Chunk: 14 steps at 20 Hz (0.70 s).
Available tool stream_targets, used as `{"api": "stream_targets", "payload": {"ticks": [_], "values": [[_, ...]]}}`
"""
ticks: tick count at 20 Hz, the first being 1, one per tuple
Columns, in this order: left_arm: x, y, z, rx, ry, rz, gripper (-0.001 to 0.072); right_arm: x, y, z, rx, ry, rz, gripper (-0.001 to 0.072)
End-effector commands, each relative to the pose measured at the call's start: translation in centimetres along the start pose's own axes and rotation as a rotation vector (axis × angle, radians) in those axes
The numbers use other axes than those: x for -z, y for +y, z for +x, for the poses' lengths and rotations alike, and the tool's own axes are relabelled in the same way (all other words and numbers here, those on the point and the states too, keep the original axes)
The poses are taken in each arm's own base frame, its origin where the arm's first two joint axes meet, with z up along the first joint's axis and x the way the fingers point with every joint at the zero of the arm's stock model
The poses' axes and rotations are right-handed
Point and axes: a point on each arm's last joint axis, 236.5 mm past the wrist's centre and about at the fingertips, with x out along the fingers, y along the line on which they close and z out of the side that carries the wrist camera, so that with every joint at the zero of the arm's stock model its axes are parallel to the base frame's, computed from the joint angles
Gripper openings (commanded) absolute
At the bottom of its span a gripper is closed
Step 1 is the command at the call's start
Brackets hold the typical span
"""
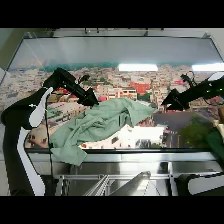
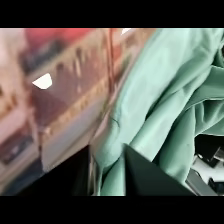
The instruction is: Fold the shirts.
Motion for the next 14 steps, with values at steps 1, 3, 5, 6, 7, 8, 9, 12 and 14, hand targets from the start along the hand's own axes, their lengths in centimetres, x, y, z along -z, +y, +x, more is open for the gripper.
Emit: {"api": "stream_targets", "payload": {"ticks": [1, 3, 5, 6, 7, 8, 9, 12, 14], "values": [[-1.2, -0.6, 0.5, -0.003, -0.022, 0.01, 0.0183, -0.7, -0.2, 0.7, 0.011, -0.03, 0.049, 0.0503], [-2.0, -0.4, 0.4, -0.011, -0.059, 0.01, 0.0043, -1.5, -0.6, 1.7, 0.024, -0.056, 0.104, 0.0503], [-2.3, -0.4, 0.4, -0.009, -0.069, 0.01, 0.0028, -1.7, -0.9, 3.7, 0.034, -0.038, 0.152, 0.0502], [-2.2, -0.4, 0.4, -0.009, -0.068, 0.009, 0.0027, -1.7, -0.9, 4.9, 0.04, -0.025, 0.173, 0.0502], [-2.2, -0.4, 0.4, -0.009, -0.067, 0.009, 0.0028, -1.9, -0.5, 6.3, 0.039, -0.016, 0.174, 0.0501], [-2.2, -0.4, 0.4, -0.009, -0.067, 0.009, 0.0027, -1.9, 0.2, 7.6, 0.021, -0.003, 0.174, 0.0499], [-2.2, -0.4, 0.4, -0.009, -0.067, 0.008, 0.0027, -1.6, 1.2, 9.0, -0.001, 0.019, 0.174, 0.0497], [-2.3, -0.7, 0.2, 0.0, -0.072, 0.008, 0.0027, -1.9, 3.5, 11.8, -0.044, 0.022, 0.109, 0.0093], [-2.7, -1.8, -1.2, 0.026, -0.111, 0.021, 0.0026, -3.2, 6.0, 10.9, -0.126, -0.027, 0.039, 0.0018]]}}
